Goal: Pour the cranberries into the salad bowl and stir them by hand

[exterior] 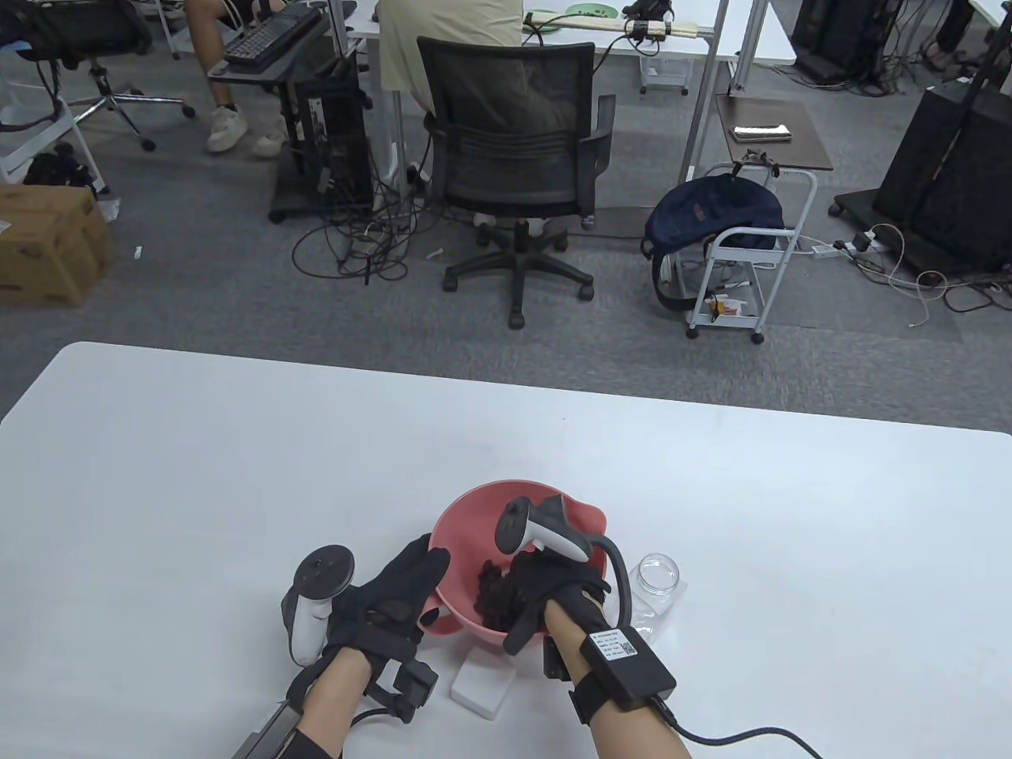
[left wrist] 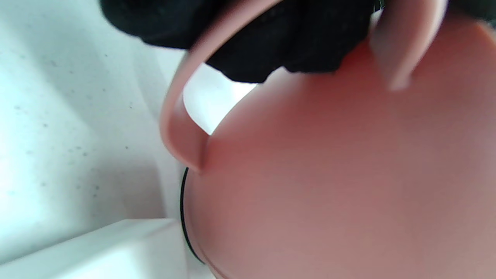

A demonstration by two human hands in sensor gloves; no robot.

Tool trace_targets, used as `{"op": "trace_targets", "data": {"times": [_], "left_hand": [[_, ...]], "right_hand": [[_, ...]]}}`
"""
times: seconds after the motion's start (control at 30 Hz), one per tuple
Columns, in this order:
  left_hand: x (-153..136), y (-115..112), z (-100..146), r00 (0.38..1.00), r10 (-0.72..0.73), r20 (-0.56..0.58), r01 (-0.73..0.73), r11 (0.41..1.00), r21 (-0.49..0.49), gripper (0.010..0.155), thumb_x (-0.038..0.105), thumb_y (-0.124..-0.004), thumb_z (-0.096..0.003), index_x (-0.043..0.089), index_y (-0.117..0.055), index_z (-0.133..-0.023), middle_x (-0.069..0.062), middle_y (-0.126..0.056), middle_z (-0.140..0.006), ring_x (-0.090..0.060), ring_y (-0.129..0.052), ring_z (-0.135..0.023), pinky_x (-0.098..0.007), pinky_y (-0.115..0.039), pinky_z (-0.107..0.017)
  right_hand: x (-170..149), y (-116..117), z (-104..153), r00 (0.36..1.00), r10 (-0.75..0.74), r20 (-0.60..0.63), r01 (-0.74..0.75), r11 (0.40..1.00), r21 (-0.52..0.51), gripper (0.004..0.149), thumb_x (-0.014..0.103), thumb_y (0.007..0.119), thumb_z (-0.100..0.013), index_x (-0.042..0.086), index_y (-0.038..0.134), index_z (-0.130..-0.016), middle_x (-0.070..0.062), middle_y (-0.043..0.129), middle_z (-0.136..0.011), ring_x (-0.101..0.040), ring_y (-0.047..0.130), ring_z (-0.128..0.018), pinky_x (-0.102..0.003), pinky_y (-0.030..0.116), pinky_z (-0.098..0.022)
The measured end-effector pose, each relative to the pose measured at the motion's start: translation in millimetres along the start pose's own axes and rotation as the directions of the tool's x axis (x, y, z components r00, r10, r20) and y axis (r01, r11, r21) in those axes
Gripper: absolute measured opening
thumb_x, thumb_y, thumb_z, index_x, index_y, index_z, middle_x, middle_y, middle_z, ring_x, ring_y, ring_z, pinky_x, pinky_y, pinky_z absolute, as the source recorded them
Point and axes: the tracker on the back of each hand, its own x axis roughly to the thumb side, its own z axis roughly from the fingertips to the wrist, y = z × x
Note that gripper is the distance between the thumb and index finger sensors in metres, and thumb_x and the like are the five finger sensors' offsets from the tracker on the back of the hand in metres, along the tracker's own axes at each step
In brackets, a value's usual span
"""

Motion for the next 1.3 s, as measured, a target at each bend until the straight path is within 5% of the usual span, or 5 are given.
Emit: {"op": "trace_targets", "data": {"times": [0.77,1.03,1.3], "left_hand": [[0.1,0.2,-0.4,1.0,-0.003,0.001,0.003,1.0,-0.001,0.082,0.084,-0.073,-0.048,0.036,-0.055,-0.112,0.018,-0.094,-0.046,-0.009,-0.097,-0.044,-0.029,-0.087,-0.032],[0.2,0.4,-1.0,1.0,-0.015,0.003,0.015,1.0,0.009,0.082,0.084,-0.072,-0.0484,0.036,-0.055,-0.112,0.018,-0.093,-0.045,-0.009,-0.097,-0.043,-0.029,-0.087,-0.032],[0.4,0.4,-1.3,0.999,-0.037,0.011,0.036,0.999,0.03,0.081,0.084,-0.071,-0.0491,0.035,-0.055,-0.112,0.017,-0.094,-0.045,-0.01,-0.097,-0.044,-0.029,-0.087,-0.033]], "right_hand": [[0.6,2.2,-2.4,0.999,-0.007,0.047,0.004,0.998,0.058,0.057,0.07,0.075,-0.053,0.032,0.081,-0.095,0.004,0.093,-0.09,0.001,0.101,-0.055,-0.018,0.089,-0.037],[1.0,3.1,-3.3,0.999,0.004,0.053,-0.007,0.997,0.074,0.052,0.076,0.075,-0.043,0.055,0.078,-0.091,0.027,0.093,-0.092,0.011,0.102,-0.063,-0.014,0.092,-0.044],[0.9,1.8,-1.5,0.995,-0.025,0.092,0.016,0.996,0.093,0.057,0.076,0.077,-0.039,0.07,0.064,-0.094,0.045,0.083,-0.103,0.017,0.096,-0.089,-0.018,0.091,-0.064]]}}
